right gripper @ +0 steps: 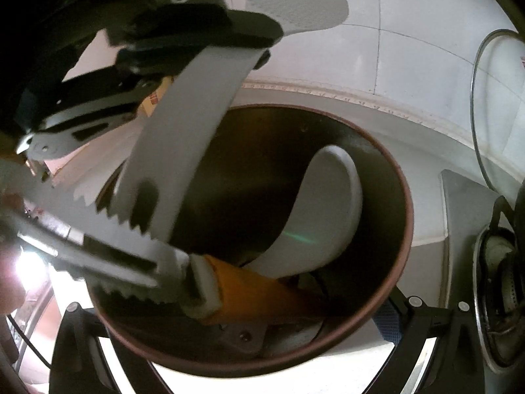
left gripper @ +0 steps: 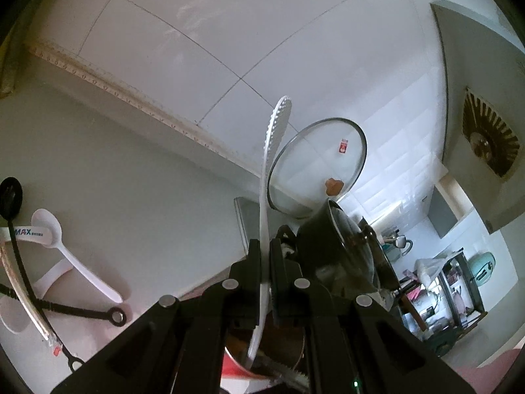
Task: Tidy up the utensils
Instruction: 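Carry the rice paddle with the left tool over the dark pot, then lower the rice paddle into the pot and open the left tool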
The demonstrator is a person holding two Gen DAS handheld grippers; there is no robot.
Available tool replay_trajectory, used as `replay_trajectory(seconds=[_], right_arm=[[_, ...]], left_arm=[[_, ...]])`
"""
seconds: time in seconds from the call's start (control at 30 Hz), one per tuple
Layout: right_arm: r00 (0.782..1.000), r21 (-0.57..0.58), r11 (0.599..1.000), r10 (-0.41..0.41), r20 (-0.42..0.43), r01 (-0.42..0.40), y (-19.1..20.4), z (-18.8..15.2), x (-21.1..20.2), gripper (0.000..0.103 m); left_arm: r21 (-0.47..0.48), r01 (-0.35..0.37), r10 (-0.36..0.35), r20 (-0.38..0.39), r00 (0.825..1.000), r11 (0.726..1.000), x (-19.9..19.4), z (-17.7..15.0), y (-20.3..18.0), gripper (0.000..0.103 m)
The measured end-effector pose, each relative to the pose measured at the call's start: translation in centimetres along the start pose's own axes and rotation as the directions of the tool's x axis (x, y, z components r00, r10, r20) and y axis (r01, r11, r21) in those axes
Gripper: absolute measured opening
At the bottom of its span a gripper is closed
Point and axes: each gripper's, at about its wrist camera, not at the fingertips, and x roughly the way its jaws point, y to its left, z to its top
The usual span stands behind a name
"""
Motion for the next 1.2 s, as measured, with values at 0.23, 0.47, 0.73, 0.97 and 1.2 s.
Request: replay_trajectory(seconds=[0.23, 0.47, 0.73, 0.97, 1.2], right_arm=[[1.0, 0.001, 1.0, -0.005, 0.005, 0.005, 0.2, -0.1, 0.0, 0.103], [1.0, 0.002, 1.0, -0.006, 0.006, 0.006, 0.2, -0.1, 0.1, 0.103], [1.0, 0.008, 1.0, -0.005, 0.006, 0.005, 0.2, -0.1, -0.3, 0.103], [1.0, 0.014, 1.0, -0.004, 0.007, 0.004, 0.2, 0.1, -0.3, 0.103], [1.0, 0.011, 1.0, -0.002, 0.008, 0.002, 0.3, 0.2, 0.2, 0.103]], left_arm=[[0.02, -0.007, 0.007, 0.012, 1.0, 1.0, -1.2, -0.5, -0.6, 0.005], [0.035, -0.047, 0.047, -0.004, 0.999, 0.998, -2.6, -0.7, -1.3, 0.005], [0.119, -0.125, 0.137, -0.099, 0.986, 0.985, -2.1, -3.0, -2.7, 0.006], [0.102, -0.146, 0.158, -0.122, 0.98, 0.984, -1.3, -3.2, -2.3, 0.006], [0.155, -0.18, 0.2, -0.124, 0.972, 0.971, -1.7, -3.5, -3.5, 0.014]])
